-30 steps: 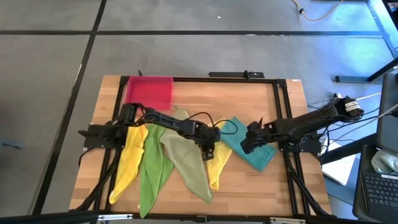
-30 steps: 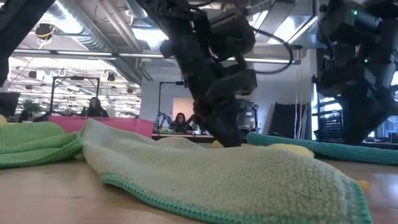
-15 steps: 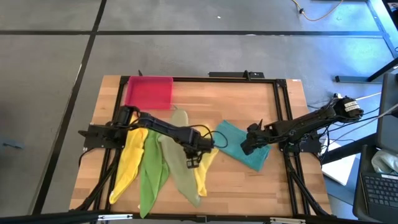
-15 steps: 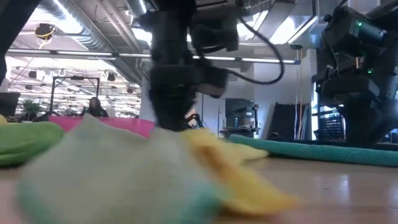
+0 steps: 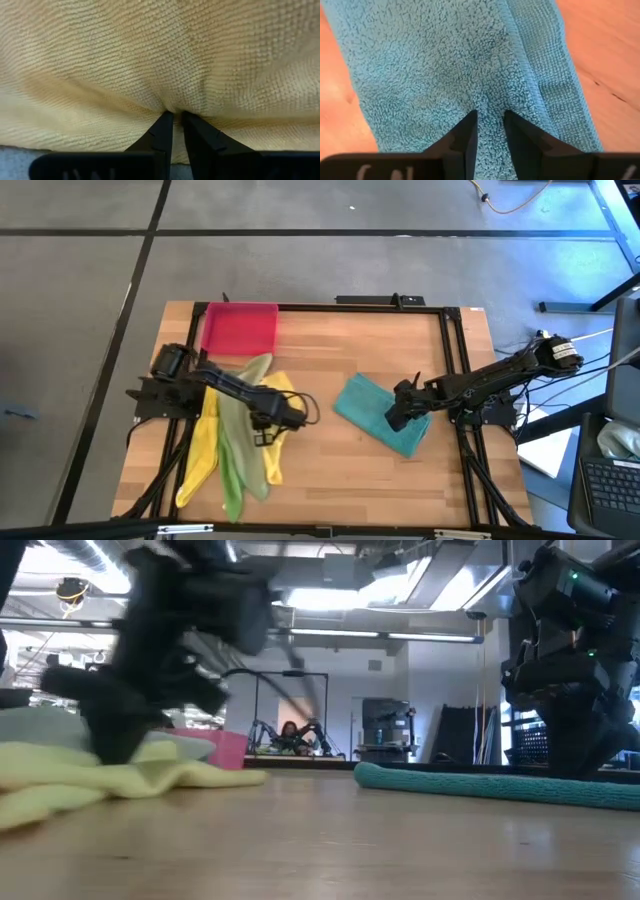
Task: Fold microfiber towels
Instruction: Fold the blue microfiber towel
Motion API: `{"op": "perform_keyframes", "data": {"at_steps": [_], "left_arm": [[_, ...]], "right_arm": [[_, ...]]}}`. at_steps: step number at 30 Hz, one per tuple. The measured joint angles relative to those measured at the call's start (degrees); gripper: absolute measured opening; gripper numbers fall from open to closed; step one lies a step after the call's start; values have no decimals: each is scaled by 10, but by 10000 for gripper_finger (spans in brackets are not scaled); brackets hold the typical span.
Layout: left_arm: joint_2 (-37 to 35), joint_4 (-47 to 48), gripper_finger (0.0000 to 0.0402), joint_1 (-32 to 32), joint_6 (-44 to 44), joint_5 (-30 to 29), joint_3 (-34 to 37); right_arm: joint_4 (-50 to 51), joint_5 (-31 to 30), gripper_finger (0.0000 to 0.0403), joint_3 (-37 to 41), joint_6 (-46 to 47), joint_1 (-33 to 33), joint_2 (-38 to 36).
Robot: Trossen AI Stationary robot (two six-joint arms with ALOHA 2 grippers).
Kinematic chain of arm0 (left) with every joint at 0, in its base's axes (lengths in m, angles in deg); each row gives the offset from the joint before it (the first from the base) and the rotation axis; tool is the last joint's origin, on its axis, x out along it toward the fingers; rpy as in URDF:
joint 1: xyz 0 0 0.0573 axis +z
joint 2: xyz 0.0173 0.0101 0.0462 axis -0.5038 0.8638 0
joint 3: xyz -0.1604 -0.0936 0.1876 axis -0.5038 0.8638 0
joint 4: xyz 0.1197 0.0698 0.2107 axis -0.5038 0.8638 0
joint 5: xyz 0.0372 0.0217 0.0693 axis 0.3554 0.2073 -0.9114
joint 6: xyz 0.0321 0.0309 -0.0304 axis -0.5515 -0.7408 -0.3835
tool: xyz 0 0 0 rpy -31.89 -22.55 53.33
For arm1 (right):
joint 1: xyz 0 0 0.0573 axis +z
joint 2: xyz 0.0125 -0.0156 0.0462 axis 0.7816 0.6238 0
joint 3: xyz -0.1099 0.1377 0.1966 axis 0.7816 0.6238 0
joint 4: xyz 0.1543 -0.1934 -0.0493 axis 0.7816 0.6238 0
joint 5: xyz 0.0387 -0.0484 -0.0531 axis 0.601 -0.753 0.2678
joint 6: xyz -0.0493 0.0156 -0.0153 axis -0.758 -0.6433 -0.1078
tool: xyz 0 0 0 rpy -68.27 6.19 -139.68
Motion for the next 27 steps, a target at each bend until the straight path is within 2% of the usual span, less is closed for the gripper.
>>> {"op": "perform_keyframes", "data": {"at_steps": [5, 9, 21, 27], "left_arm": [[-93, 11, 37, -19, 62, 23, 105], [-163, 15, 30, -25, 107, 56, 151], [-268, 16, 18, 11, 208, 14, 119], [-301, 15, 18, 28, 214, -13, 102]], "right_arm": [[-1, 7, 102, 0, -15, 0, 0], [-7, 13, 102, 0, -25, 0, 0], [-48, 2, 102, -2, -54, -20, 22], [-73, 5, 102, -64, -114, -48, 49]]}}
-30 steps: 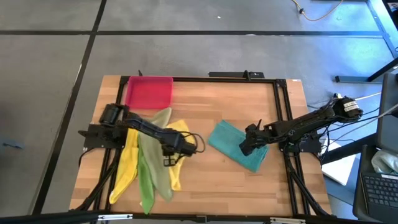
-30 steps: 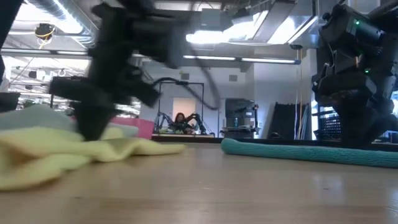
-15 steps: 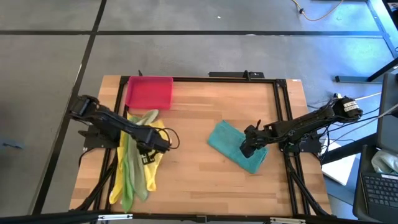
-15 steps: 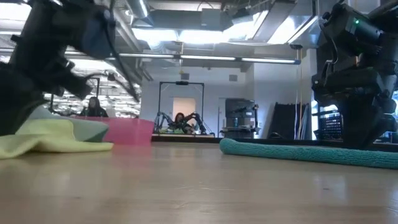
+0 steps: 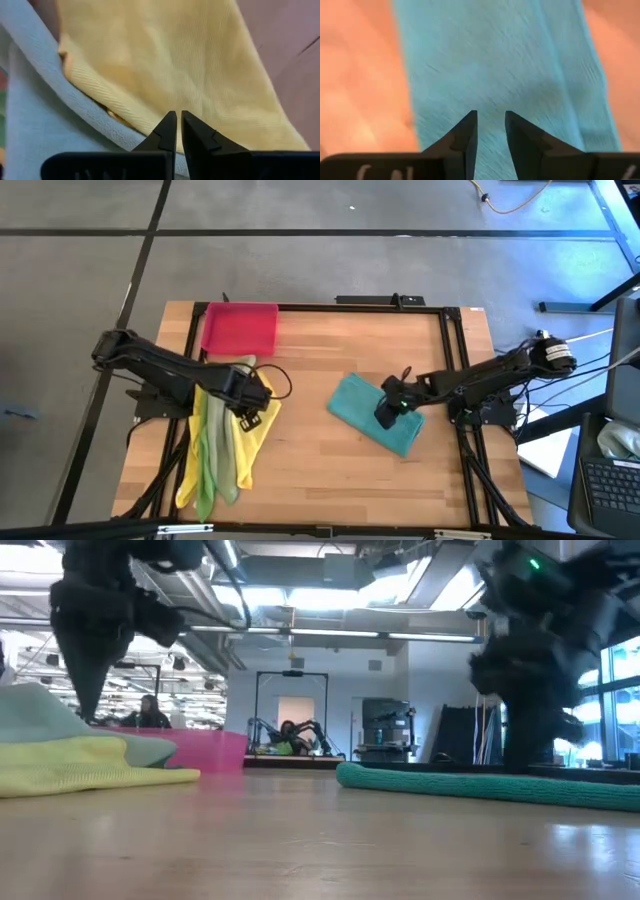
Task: Fold microfiber towels
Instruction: Fold the blue microfiber towel
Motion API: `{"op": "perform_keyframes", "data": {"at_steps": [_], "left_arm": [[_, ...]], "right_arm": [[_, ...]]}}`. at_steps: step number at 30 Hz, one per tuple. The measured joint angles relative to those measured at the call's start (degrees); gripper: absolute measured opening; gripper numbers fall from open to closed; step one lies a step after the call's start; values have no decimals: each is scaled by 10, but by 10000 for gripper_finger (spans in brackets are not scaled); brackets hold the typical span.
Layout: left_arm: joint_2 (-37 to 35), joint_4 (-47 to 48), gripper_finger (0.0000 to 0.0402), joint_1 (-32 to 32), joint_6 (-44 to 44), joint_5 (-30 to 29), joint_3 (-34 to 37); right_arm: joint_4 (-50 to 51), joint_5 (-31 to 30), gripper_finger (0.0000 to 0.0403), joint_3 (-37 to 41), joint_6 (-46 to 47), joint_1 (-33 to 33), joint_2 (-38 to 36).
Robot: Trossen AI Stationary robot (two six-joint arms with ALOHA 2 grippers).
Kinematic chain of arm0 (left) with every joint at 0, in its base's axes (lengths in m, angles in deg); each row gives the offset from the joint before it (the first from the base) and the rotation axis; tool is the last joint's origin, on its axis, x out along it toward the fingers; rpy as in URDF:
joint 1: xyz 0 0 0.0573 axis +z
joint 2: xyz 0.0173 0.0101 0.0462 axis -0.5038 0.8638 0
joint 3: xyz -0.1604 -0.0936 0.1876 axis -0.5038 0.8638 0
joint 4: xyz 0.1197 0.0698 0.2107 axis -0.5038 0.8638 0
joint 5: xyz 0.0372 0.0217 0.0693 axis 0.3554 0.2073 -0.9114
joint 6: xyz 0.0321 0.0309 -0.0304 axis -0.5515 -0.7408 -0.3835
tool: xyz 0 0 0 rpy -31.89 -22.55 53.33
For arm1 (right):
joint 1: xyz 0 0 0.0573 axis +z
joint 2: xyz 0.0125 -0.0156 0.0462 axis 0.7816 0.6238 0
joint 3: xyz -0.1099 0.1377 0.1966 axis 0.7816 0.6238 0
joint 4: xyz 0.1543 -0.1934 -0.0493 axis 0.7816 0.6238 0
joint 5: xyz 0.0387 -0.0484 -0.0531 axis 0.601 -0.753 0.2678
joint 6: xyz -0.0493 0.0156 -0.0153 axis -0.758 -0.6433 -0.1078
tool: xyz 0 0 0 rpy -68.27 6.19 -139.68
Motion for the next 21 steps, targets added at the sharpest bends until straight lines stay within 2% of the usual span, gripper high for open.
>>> {"op": "perform_keyframes", "data": {"at_steps": [6, 11, 16, 21], "left_arm": [[-24, -1, 18, 9, 0, -16, -5], [-32, -6, 18, 8, 0, -30, -5], [-39, -17, 18, 8, 0, -26, -5], [-70, -22, 18, 8, 0, -23, -6]], "right_arm": [[70, -7, 102, -92, -62, -28, 51], [61, -5, 102, -151, -88, -54, 131], [85, 47, 102, -223, -127, -69, 249], [87, 87, 102, -302, -150, -72, 328]]}}
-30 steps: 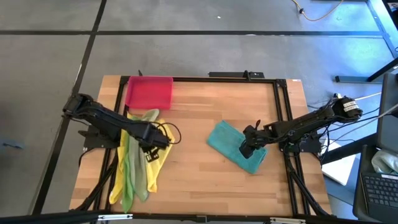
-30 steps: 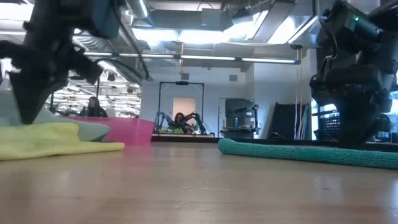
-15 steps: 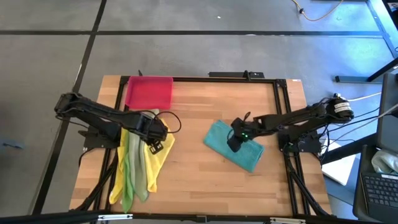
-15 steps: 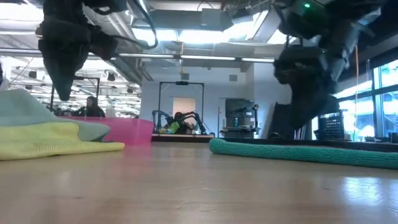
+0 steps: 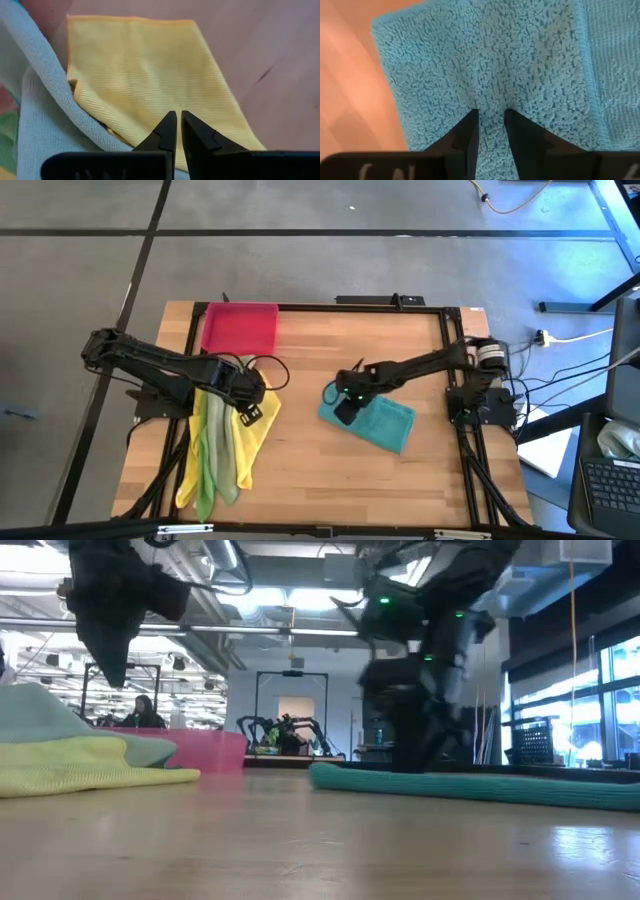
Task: Fold microfiber towels
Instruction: Fold the blue microfiber towel
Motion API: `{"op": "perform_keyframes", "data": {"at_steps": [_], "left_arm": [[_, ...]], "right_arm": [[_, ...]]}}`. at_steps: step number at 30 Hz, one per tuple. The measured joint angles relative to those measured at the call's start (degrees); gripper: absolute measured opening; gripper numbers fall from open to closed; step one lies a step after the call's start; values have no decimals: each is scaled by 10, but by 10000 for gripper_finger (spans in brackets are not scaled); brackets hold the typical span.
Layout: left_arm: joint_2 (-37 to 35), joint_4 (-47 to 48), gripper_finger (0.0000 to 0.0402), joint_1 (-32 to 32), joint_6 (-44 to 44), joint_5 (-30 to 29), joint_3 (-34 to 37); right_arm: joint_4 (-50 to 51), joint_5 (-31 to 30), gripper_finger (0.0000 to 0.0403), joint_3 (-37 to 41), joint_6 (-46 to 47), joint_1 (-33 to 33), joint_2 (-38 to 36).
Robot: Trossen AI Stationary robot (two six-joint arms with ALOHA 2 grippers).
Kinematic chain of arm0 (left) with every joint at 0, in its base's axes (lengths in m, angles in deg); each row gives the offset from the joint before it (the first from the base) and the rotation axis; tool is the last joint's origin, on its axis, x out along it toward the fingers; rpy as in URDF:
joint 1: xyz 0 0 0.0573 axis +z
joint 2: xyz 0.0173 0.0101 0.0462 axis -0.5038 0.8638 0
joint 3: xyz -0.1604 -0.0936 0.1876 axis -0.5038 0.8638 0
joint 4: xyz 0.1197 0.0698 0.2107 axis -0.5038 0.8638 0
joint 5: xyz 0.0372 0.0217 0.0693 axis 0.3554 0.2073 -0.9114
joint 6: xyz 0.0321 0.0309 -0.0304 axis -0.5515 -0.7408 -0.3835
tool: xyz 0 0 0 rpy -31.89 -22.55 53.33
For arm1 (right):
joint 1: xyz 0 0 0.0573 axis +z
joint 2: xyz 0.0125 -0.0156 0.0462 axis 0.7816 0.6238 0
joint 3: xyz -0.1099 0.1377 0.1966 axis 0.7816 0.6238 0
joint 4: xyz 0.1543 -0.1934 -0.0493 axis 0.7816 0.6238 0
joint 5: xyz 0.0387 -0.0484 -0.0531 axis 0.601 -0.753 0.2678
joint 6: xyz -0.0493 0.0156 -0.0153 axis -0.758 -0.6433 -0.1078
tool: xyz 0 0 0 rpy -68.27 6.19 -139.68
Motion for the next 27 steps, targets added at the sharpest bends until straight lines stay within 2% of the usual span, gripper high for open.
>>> {"op": "perform_keyframes", "data": {"at_steps": [7, 12, 16, 21, 27], "left_arm": [[-68, 6, 18, 0, -3, -26, 0], [-113, 15, 18, 0, 1, -51, 0], [-139, 34, 18, 0, 6, -72, 0], [-159, 43, 18, 1, 35, -77, 0], [-161, 30, 18, 1, 49, -87, 0]], "right_arm": [[-21, -1, 102, -130, -44, 1, 92], [-11, 75, 102, -227, -66, 7, 164], [48, 118, 102, -305, -148, 31, 214], [120, 112, 102, -372, -197, 48, 241], [152, 82, 102, -401, -205, 43, 237]]}}
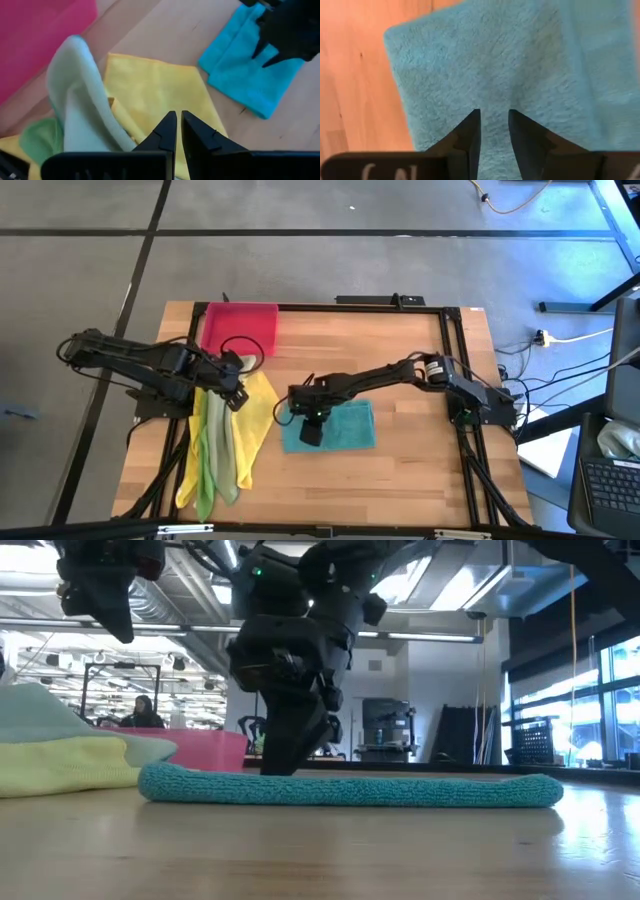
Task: Fold microfiber towels
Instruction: Fold the blue microfiber towel
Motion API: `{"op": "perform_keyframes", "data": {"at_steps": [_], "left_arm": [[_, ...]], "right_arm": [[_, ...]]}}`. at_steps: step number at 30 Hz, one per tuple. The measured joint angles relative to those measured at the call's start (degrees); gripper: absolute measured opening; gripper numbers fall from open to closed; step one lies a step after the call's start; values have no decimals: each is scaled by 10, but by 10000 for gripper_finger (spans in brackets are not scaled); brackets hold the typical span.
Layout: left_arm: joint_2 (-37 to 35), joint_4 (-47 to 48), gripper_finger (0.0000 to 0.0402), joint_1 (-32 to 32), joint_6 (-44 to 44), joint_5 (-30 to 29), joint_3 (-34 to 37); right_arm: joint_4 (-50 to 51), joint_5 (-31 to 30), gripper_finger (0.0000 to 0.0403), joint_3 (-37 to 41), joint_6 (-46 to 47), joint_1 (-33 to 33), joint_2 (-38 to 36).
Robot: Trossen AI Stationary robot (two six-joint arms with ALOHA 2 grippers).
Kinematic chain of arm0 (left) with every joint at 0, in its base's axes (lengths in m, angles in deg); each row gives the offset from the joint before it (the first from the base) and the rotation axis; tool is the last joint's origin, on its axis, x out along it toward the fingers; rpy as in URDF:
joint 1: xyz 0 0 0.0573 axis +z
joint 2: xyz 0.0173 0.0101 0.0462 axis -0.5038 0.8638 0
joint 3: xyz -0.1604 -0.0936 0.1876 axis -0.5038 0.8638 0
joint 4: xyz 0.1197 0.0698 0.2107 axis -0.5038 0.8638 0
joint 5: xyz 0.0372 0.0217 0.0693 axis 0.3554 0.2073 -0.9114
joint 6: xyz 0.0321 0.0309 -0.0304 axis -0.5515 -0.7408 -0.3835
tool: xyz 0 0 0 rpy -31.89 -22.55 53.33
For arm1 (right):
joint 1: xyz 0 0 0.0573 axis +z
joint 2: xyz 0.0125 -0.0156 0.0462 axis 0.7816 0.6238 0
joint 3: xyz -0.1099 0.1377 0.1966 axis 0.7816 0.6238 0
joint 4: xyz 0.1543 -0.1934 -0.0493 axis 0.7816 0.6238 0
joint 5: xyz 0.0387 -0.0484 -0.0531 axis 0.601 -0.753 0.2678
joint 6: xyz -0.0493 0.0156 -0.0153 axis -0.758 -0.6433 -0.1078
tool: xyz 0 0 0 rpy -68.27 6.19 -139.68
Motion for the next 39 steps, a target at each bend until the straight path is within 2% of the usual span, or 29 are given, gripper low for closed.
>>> {"op": "perform_keyframes", "data": {"at_steps": [9, 12, 15, 20, 25, 29, 32, 39], "left_arm": [[8, -166, 18, 4, -60, 1, 0], [31, -206, 18, 16, -63, 14, 0], [70, -244, 18, 34, -83, 62, 0], [156, -317, 20, 61, -144, 152, 0], [243, -381, 41, 108, -188, 260, 0], [287, -390, 62, 140, -195, 318, 0], [299, -390, 70, 154, -188, 336, 0], [301, -400, 72, 160, -181, 339, 0]], "right_arm": [[197, 44, 102, -70, -115, -29, -56], [227, 48, 102, -52, -151, -42, -95], [227, 79, 104, 5, -164, -67, -137], [192, 182, 135, 153, -180, -116, -205], [148, 211, 175, 289, -221, -149, -262], [87, 231, 183, 363, -238, -166, -286], [39, 250, 174, 402, -230, -179, -285], [-65, 290, 155, 464, -166, -230, -283]]}}
